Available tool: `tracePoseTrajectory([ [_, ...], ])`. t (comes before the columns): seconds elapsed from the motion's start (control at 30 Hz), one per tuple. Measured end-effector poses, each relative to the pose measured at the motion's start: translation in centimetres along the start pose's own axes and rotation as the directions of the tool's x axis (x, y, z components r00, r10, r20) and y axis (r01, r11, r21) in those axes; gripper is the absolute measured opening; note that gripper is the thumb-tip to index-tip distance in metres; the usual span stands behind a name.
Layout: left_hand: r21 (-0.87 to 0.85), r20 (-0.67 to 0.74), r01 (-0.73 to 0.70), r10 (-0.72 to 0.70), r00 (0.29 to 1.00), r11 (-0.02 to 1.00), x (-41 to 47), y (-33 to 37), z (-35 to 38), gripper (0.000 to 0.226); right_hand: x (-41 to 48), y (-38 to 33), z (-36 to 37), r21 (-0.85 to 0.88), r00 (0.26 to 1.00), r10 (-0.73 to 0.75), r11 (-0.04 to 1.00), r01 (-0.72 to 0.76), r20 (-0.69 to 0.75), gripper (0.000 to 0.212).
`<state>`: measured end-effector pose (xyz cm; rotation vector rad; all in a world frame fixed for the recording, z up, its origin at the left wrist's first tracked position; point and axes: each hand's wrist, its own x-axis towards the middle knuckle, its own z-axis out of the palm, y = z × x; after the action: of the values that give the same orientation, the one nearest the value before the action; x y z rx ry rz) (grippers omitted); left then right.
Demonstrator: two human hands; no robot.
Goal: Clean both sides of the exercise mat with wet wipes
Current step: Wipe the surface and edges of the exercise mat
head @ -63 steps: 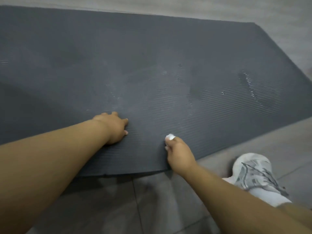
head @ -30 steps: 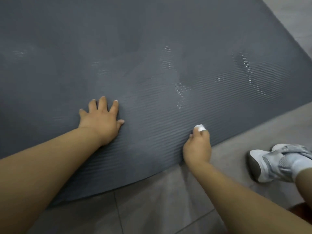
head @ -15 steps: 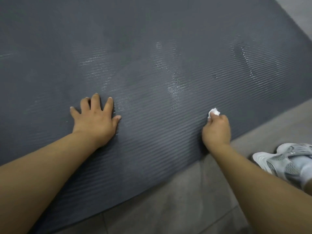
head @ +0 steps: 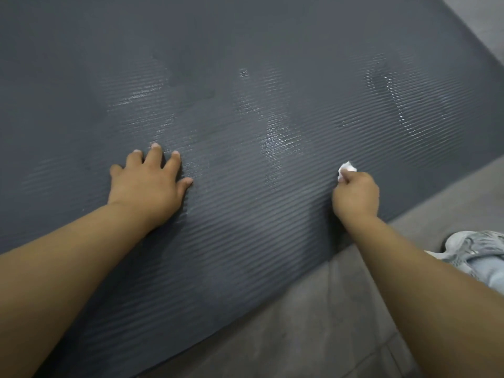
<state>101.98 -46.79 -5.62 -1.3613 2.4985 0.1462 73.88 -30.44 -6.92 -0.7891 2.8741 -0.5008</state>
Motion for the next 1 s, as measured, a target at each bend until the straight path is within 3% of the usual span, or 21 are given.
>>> tracePoseTrajectory([
  [0.03,0.005,-0.013,-0.004,0.004,1.000,1.000,0.1,-0.1,-0.1,0.062,-0.1,-1.3,0.7,0.052,0.997,0.075,0.996,-0.074,-0.018,0.014],
  [0.1,0.014,-0.025,-0.011,0.011,1.000,1.000,0.3,-0.2,0.0,0.061,-2.3,-4.6,2.5,0.117,0.999,0.051,0.992,-0.049,-0.011,0.011],
  [0.17,0.021,-0.035,-0.020,0.021,0.999,1.000,0.4,-0.4,0.1,0.060,-6.1,-7.2,4.7,0.163,0.973,-0.225,0.963,0.213,0.054,0.021],
  [0.2,0.022,-0.040,-0.028,0.029,0.999,0.999,0.5,-0.6,0.2,0.060,-8.2,-8.1,5.2,0.200,0.896,-0.438,0.886,0.417,0.072,0.029],
  [0.27,0.018,-0.048,-0.047,0.048,0.998,0.999,0.6,-1.2,0.3,0.058,-10.7,-8.2,5.2,0.229,0.627,-0.768,0.639,0.734,0.133,0.044],
  [0.33,0.005,-0.059,-0.068,0.068,0.996,0.998,0.6,-1.8,0.2,0.056,-9.5,-7.1,4.3,0.244,0.399,-0.891,0.446,0.861,0.217,0.045],
  [0.37,-0.003,-0.062,-0.078,0.078,0.995,0.997,0.6,-2.1,0.2,0.054,-8.0,-6.5,3.8,0.211,0.359,-0.900,0.412,0.887,0.247,0.044],
  [0.4,-0.012,-0.067,-0.087,0.086,0.994,0.996,0.5,-2.3,0.1,0.054,-5.8,-5.9,3.6,0.151,0.394,-0.884,0.438,0.886,0.251,0.044],
  [0.47,-0.028,-0.075,-0.097,0.094,0.993,0.995,0.5,-2.4,-0.1,0.053,-1.2,-4.6,2.7,-0.030,0.673,-0.718,0.680,0.733,0.176,0.038],
  [0.53,-0.022,-0.099,-0.095,0.093,0.991,0.995,0.6,-2.5,-0.3,0.053,2.5,-3.8,1.7,-0.107,0.944,-0.317,0.939,0.326,0.092,0.027],
  [0.57,-0.018,-0.111,-0.090,0.088,0.990,0.996,0.7,-2.6,-0.3,0.054,3.0,-4.1,1.6,-0.073,0.987,-0.146,0.986,0.150,0.059,0.019],
  [0.6,-0.017,-0.119,-0.081,0.079,0.990,0.997,0.9,-2.6,-0.4,0.055,2.9,-5.0,1.8,-0.032,0.997,-0.074,0.997,0.075,0.036,0.013],
  [0.63,-0.017,-0.124,-0.071,0.069,0.990,0.997,1.1,-2.7,-0.4,0.056,2.1,-6.1,2.5,-0.010,0.994,-0.106,0.994,0.106,0.020,0.011],
  [0.7,-0.014,-0.137,-0.056,0.053,0.989,0.998,1.5,-2.8,-0.5,0.056,-1.0,-8.4,4.2,0.071,0.934,-0.352,0.935,0.347,0.065,0.014],
  [0.73,-0.018,-0.147,-0.058,0.055,0.988,0.998,1.7,-2.8,-0.4,0.057,-3.1,-9.3,4.9,0.132,0.850,-0.514,0.856,0.499,0.116,0.022],
  [0.8,-0.049,-0.153,-0.039,0.031,0.988,0.998,1.8,-3.0,-0.3,0.060,-7.0,-10.2,5.2,0.234,0.570,-0.784,0.619,0.750,0.247,0.034],
  [0.87,-0.130,-0.143,0.018,-0.036,0.989,0.991,2.0,-3.6,-0.1,0.067,-7.4,-9.7,4.9,0.291,0.294,-0.913,0.374,0.881,0.284,0.044],
  [0.9,-0.177,-0.137,0.039,-0.063,0.989,0.983,2.1,-3.9,0.1,0.070,-6.0,-9.4,4.7,0.270,0.225,-0.934,0.300,0.915,0.276,0.047],
  [0.93,-0.197,-0.130,0.048,-0.074,0.989,0.979,2.3,-4.3,0.2,0.073,-3.8,-9.2,4.7,0.223,0.251,-0.927,0.317,0.922,0.277,0.047],
  [0.97,-0.181,-0.120,0.046,-0.069,0.990,0.982,2.4,-4.6,0.5,0.078,-1.2,-8.9,4.9,0.128,0.372,-0.896,0.410,0.903,0.241,0.044],
  [1.0,-0.162,-0.116,0.036,-0.055,0.992,0.986,2.5,-4.8,0.7,0.083,1.9,-8.6,4.6,-0.003,0.548,-0.818,0.556,0.831,0.173,0.039],
])
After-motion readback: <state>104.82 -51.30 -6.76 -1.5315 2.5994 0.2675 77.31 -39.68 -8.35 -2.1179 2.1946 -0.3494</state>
